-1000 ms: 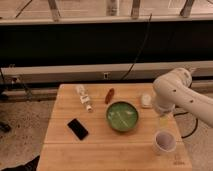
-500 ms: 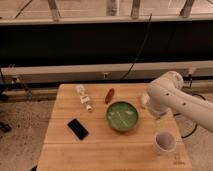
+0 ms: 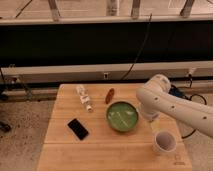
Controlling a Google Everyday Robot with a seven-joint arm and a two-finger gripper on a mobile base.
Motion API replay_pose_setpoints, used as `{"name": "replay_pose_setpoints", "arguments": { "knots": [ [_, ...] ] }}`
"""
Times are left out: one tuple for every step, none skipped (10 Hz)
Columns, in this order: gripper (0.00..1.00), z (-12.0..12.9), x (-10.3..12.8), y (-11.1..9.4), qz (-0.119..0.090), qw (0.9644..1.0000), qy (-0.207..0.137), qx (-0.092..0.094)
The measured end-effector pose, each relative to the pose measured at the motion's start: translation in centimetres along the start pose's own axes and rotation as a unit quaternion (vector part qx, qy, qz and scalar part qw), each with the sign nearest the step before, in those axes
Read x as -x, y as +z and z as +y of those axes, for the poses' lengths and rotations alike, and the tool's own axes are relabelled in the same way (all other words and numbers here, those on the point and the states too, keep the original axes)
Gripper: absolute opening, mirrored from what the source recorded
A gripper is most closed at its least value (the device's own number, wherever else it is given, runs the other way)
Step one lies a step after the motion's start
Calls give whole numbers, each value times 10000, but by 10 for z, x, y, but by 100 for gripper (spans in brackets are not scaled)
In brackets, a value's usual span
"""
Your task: Drag the ceramic bowl in a circle
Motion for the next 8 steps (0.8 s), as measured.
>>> {"name": "replay_pose_setpoints", "arguments": {
  "knots": [
    [80,-1,2,0,9,10000,-22,-2],
    [80,-2,7,1,18,10000,-98,5],
    [80,-5,16,0,20,9998,-216,-2],
    [80,-11,28,2,7,9991,-419,0],
    [80,-17,39,4,-16,9983,-587,-33],
    [80,-17,41,6,-15,9977,-680,-30],
    [80,-16,41,8,-21,9974,-714,-17],
    [80,-16,42,11,-29,9973,-736,-7]
  ]
}}
